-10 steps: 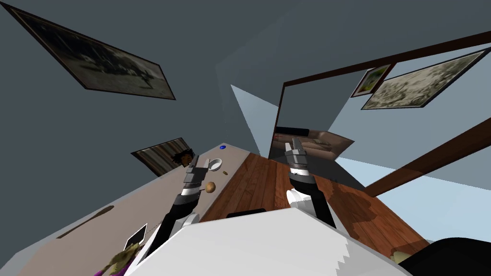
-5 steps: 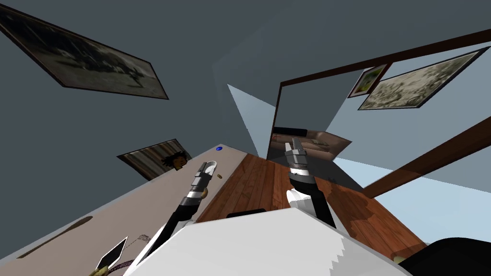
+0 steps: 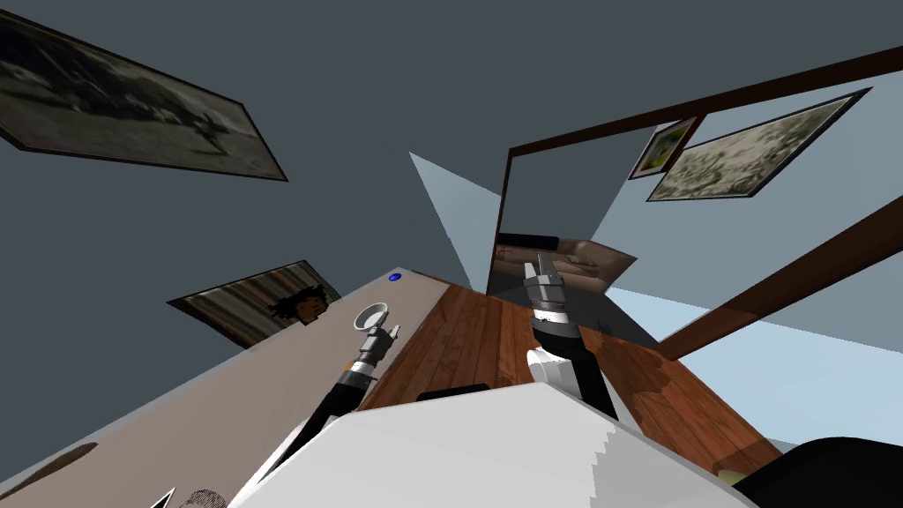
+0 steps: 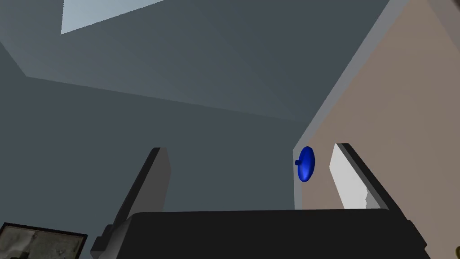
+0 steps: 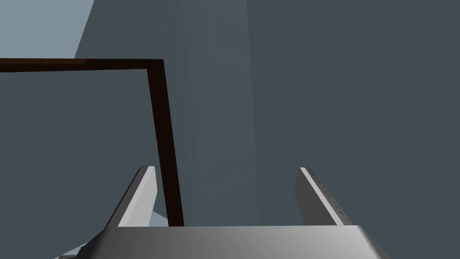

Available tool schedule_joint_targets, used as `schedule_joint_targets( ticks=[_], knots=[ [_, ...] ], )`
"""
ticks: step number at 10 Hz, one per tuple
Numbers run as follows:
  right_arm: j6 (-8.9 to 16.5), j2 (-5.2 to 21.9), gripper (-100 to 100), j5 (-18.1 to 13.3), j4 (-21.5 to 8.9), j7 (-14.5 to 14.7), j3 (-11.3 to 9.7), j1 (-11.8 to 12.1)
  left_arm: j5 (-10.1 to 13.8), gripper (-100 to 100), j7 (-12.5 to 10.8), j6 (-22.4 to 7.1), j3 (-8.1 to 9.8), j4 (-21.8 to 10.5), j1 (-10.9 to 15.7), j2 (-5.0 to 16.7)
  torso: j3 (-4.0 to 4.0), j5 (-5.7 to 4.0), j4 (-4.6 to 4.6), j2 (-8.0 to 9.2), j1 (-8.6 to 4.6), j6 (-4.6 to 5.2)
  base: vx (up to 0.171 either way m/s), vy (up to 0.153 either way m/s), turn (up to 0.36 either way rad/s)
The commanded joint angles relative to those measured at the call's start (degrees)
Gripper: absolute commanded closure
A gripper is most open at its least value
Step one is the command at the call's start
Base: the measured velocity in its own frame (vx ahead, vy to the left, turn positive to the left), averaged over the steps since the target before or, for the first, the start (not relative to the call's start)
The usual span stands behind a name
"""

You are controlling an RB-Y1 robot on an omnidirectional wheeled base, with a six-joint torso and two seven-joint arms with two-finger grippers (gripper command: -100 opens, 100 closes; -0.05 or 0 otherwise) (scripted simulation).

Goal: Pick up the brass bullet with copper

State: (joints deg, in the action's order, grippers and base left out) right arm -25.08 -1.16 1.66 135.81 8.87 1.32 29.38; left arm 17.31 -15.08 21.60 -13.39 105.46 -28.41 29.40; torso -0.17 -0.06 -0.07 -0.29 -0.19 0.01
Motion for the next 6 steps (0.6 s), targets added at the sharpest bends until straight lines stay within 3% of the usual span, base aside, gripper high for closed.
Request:
schedule_joint_targets(
  ticks=[1,2,3,4,5,6],
  knots=[
    [0.00,0.00,0,0.00,0.00,0.00,0.00,0.00,1.30,-100,-2.08,-1.59,-2.21,-2.86,0.44,2.64,0.00,0.00,0.00,0.00,0.00,0.00,0.096,-0.074,-0.140],
    [0.00,0.00,0,0.00,0.00,0.00,0.00,0.00,2.13,-100,-3.32,-2.57,-3.86,-5.48,0.91,3.97,-0.04,0.00,-0.01,-0.07,-0.07,0.01,0.111,-0.073,-0.163],
    [0.00,0.00,0,0.00,0.00,0.00,0.00,0.00,2.13,-100,-3.32,-2.57,-3.86,-6.12,0.91,4.40,-0.06,-0.02,-0.03,-0.11,-0.07,0.00,0.086,-0.033,-0.040],
    [0.00,0.00,0,0.00,0.00,0.00,0.00,0.01,2.93,-100,-4.50,-3.54,-5.62,-8.56,1.42,6.18,-0.03,0.00,-0.01,-0.04,0.04,-0.03,0.090,-0.016,-0.080],
    [0.00,0.00,0,0.00,0.00,0.00,0.00,0.00,2.93,-100,-4.50,-3.54,-5.62,-8.65,1.42,6.18,-0.02,0.02,-0.01,-0.04,0.12,-0.01,0.066,-0.009,-0.066],
    [0.00,0.00,0,0.00,0.00,0.00,0.01,0.00,3.70,-100,-5.63,-4.48,-7.47,-10.59,1.96,7.96,0.02,0.03,0.00,0.04,0.15,-0.02,0.066,-0.019,-0.137]
  ],
)
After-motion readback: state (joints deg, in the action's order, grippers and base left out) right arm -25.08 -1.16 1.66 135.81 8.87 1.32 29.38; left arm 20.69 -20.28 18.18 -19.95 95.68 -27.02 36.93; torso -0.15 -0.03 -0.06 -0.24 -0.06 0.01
